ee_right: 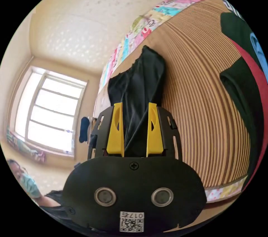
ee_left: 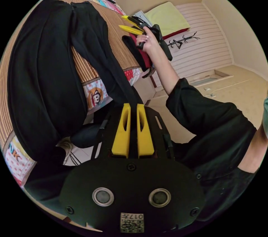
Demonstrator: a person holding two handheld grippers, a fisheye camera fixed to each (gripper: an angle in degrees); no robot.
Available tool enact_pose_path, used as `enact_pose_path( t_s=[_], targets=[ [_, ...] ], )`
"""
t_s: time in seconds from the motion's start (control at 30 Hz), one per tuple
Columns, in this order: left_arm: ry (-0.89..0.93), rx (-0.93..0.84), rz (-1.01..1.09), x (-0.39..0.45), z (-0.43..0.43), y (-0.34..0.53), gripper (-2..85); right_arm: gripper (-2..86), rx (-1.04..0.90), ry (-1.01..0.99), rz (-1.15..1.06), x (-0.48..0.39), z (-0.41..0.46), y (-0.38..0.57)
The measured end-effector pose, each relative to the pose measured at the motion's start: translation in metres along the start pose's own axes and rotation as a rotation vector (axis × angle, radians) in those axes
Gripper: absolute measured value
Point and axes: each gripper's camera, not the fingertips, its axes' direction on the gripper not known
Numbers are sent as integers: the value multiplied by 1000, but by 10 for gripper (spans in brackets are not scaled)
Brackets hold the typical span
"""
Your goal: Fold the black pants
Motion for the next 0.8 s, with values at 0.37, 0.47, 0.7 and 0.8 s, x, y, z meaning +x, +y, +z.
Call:
enact_pose_path(
  t_s=[0.37, 0.47, 0.7, 0.8],
  targets=[
    [10, 56, -86, -4, -19, 18, 38, 102, 49, 207, 94, 25, 75, -70],
    [20, 51, -94, -6, -28, 16, 38, 66, 75, 234, 120, 28, 78, -70],
    [84, 114, -106, -4, -46, 24, 37, 33, 259, 222, 54, -10, 54, -55],
    [68, 139, -92, 2, -56, 35, 37, 30, 255, 327, -125, -75, 61, -53]
  ],
)
